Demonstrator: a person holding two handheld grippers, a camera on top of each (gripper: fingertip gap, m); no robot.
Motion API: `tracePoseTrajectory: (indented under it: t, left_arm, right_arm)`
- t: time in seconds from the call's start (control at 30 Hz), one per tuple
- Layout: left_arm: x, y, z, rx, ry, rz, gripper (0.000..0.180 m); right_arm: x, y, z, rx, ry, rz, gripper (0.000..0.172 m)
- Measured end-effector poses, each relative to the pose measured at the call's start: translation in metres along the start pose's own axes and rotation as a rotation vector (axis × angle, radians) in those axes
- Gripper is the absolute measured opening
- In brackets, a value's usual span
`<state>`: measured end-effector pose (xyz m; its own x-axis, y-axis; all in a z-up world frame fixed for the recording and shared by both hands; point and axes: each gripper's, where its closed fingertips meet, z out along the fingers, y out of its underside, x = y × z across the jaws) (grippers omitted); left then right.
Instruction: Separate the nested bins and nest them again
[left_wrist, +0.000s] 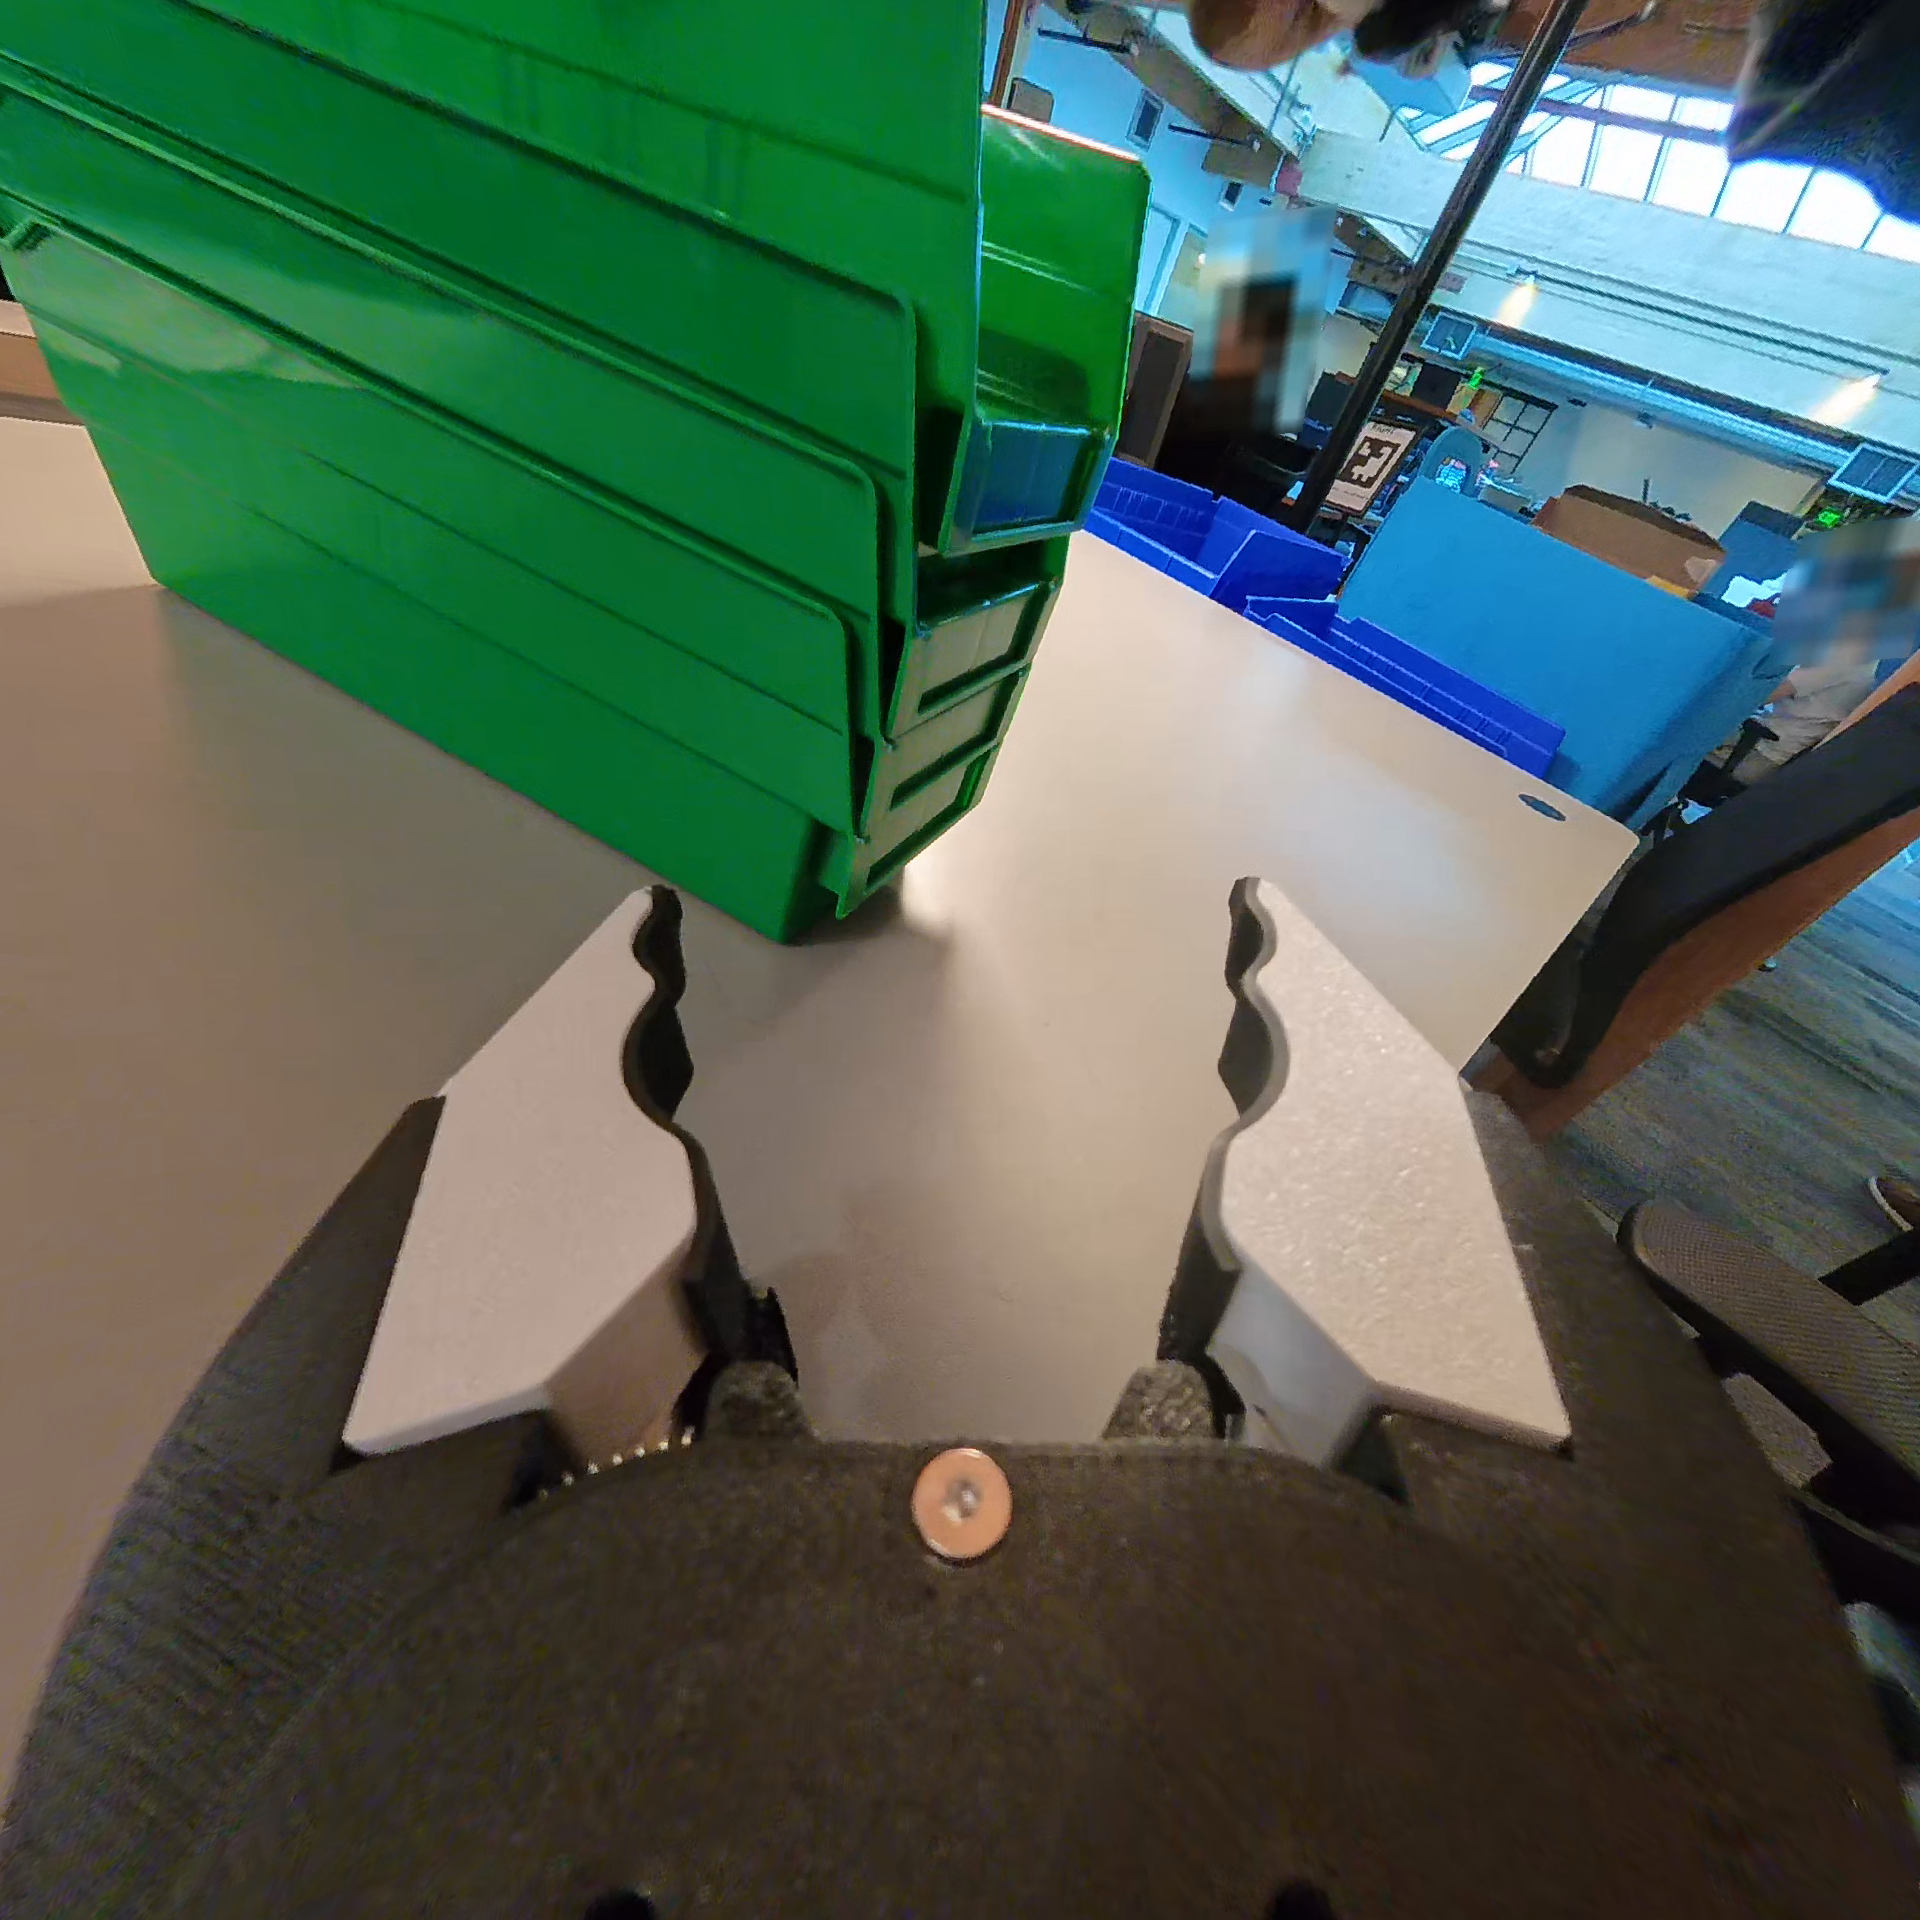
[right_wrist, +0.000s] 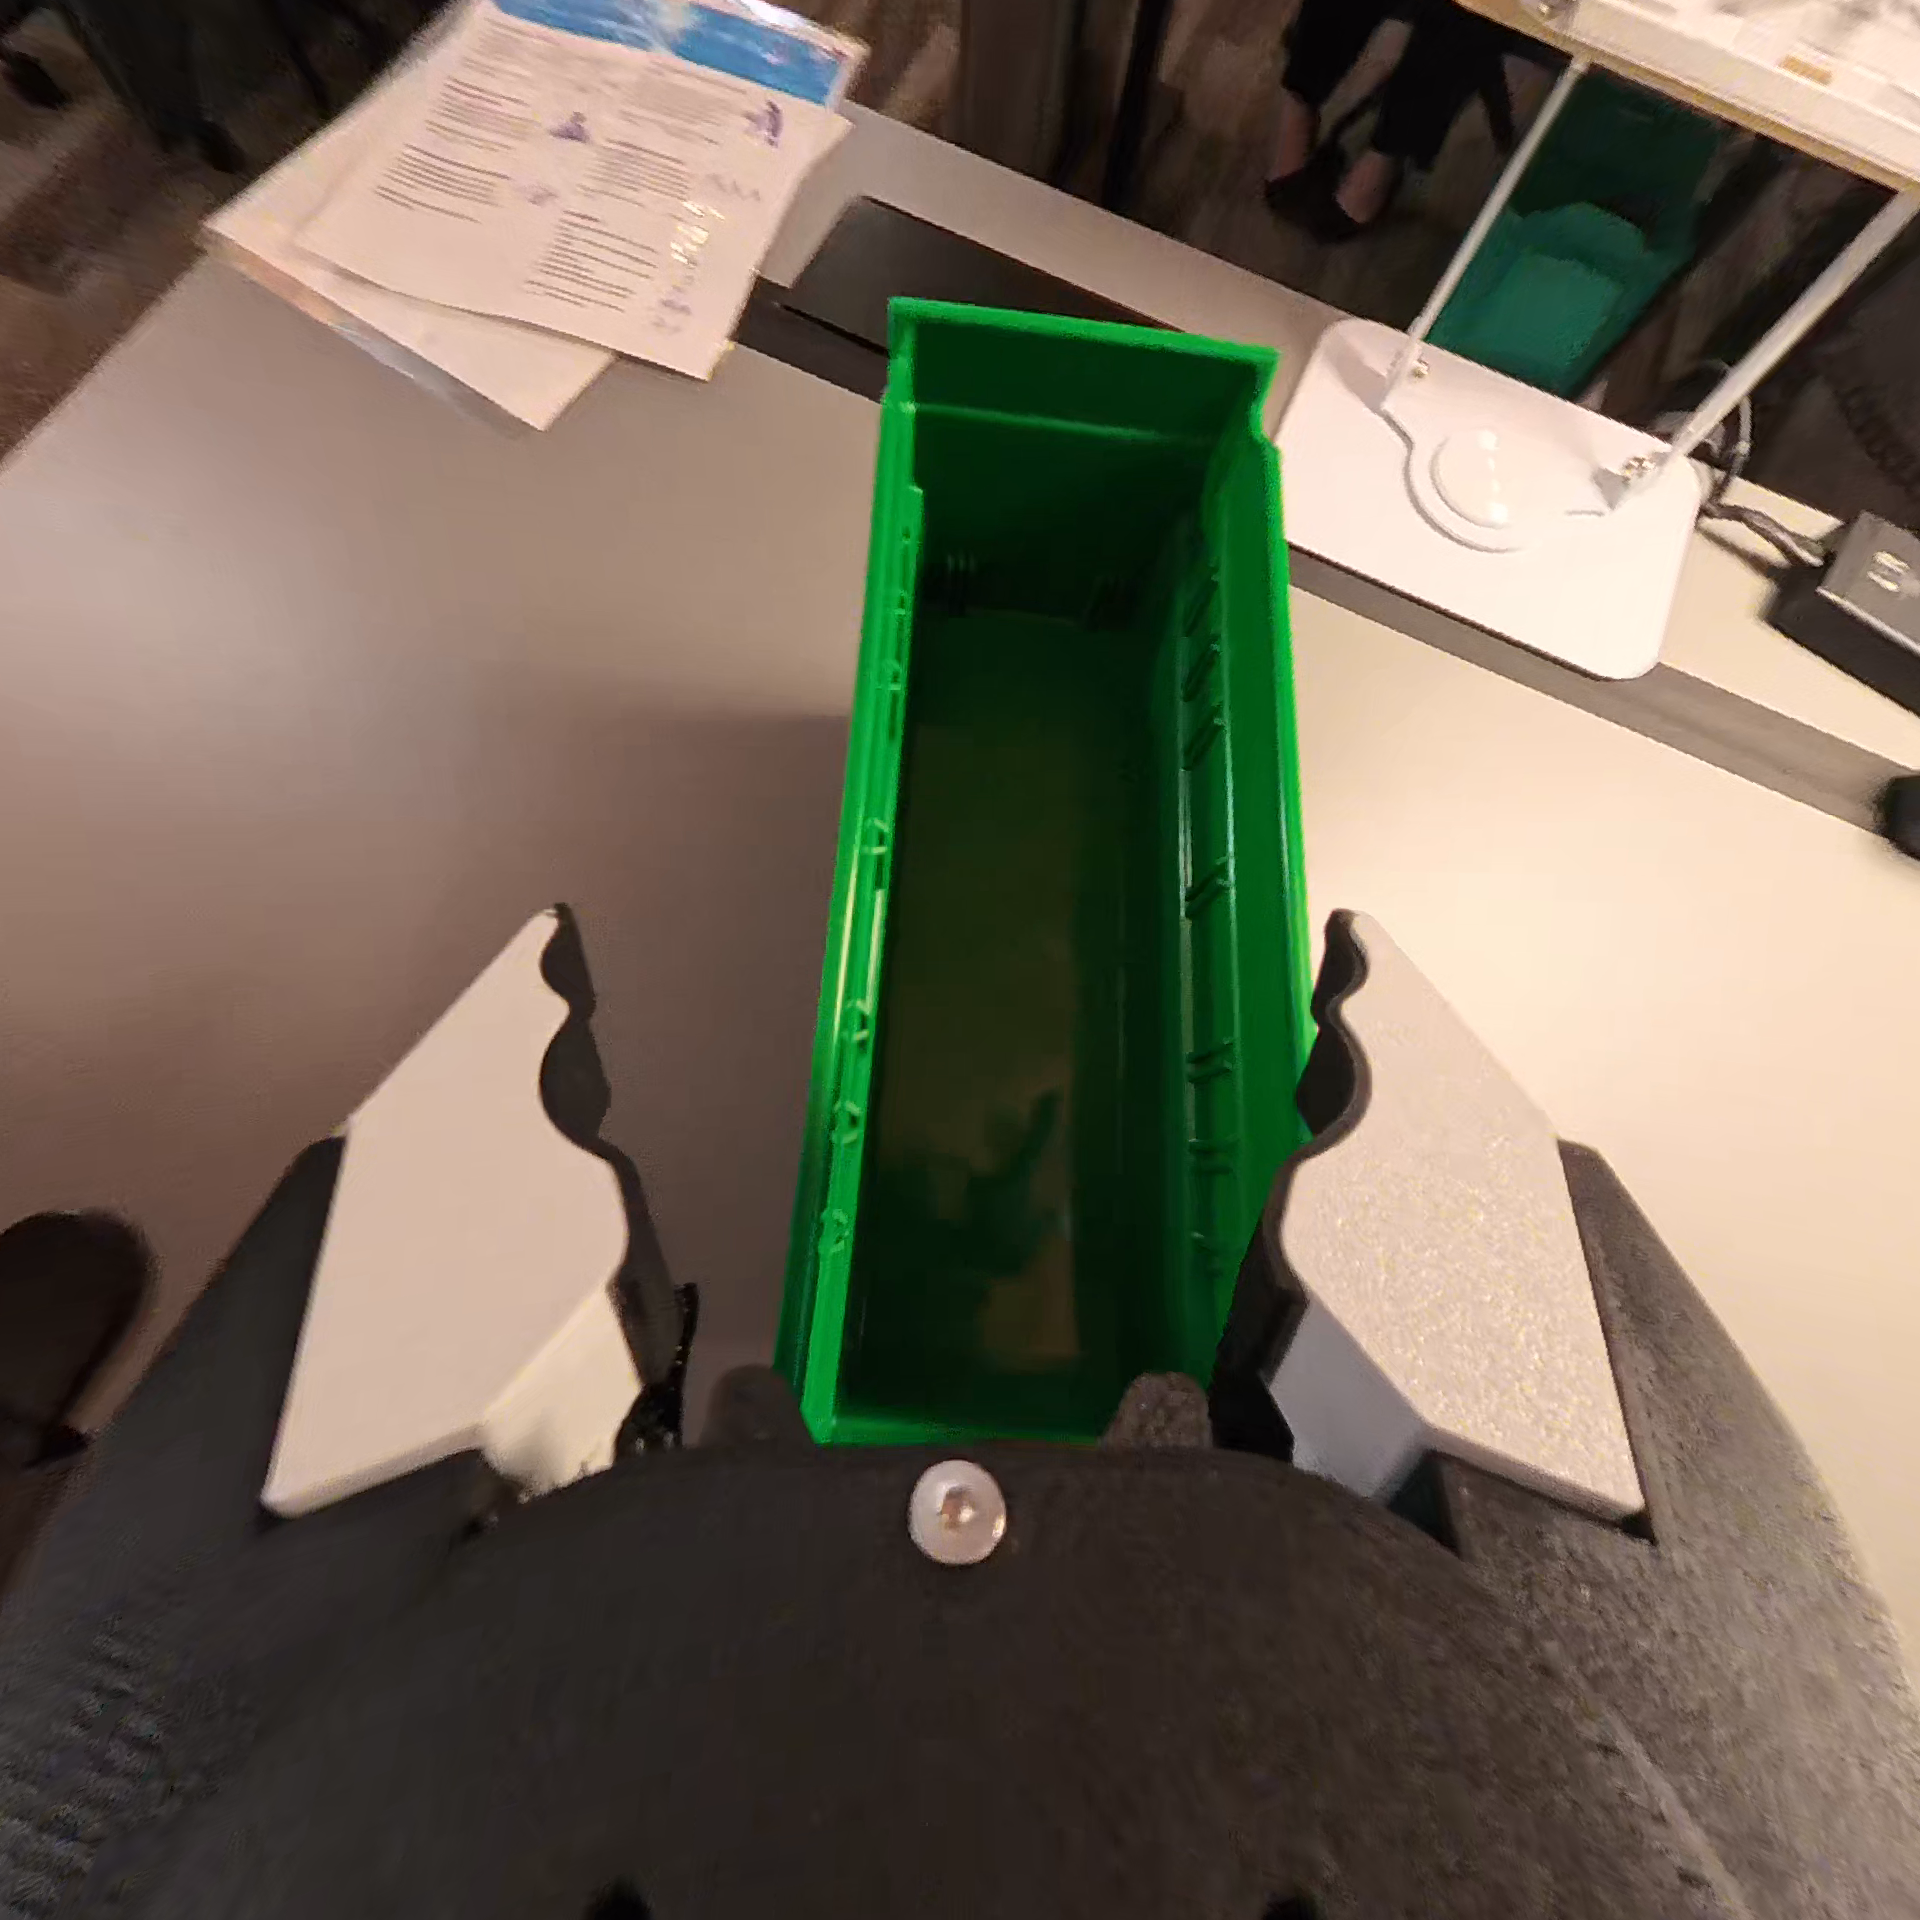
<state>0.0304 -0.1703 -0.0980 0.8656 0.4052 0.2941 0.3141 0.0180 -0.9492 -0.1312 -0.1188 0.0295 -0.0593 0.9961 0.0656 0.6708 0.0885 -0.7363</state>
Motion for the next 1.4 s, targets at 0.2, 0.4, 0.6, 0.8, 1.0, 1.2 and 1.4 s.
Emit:
tracePoseTrajectory:
  t: [0.2, 0.4, 0.6, 0.8, 1.0, 1.2, 1.4]
  left_arm:
    - [0.000, -0.001, -0.001, 0.009, -0.002, 0.007, 0.104]
    - [0.000, 0.001, 0.001, -0.002, -0.025, 0.030, 0.104]
    - [-0.001, 0.002, 0.001, 0.009, -0.088, 0.091, 0.101]
    - [-0.009, 0.000, 0.001, 0.022, -0.163, 0.075, 0.099]
    - [-0.021, 0.003, 0.006, -0.029, -0.198, -0.017, 0.104]
    - [-0.022, -0.019, 0.009, 0.007, -0.214, -0.126, 0.106]
    - [-0.005, -0.078, 0.013, 0.045, -0.254, -0.041, 0.107]
  right_arm:
    - [0.006, 0.022, -0.039, 0.166, -0.202, 0.044, 0.135]
    - [0.082, 0.091, -0.069, 0.429, -0.159, 0.057, 0.126]
    - [0.158, 0.168, -0.047, 0.517, -0.025, 0.128, 0.124]
    - [0.170, 0.207, -0.016, 0.469, -0.049, 0.208, 0.124]
    - [0.170, 0.201, -0.025, 0.538, -0.124, 0.250, 0.122]
    - [0.172, 0.198, -0.036, 0.608, -0.198, 0.297, 0.119]
    - [0.174, 0.198, -0.039, 0.628, -0.221, 0.318, 0.118]
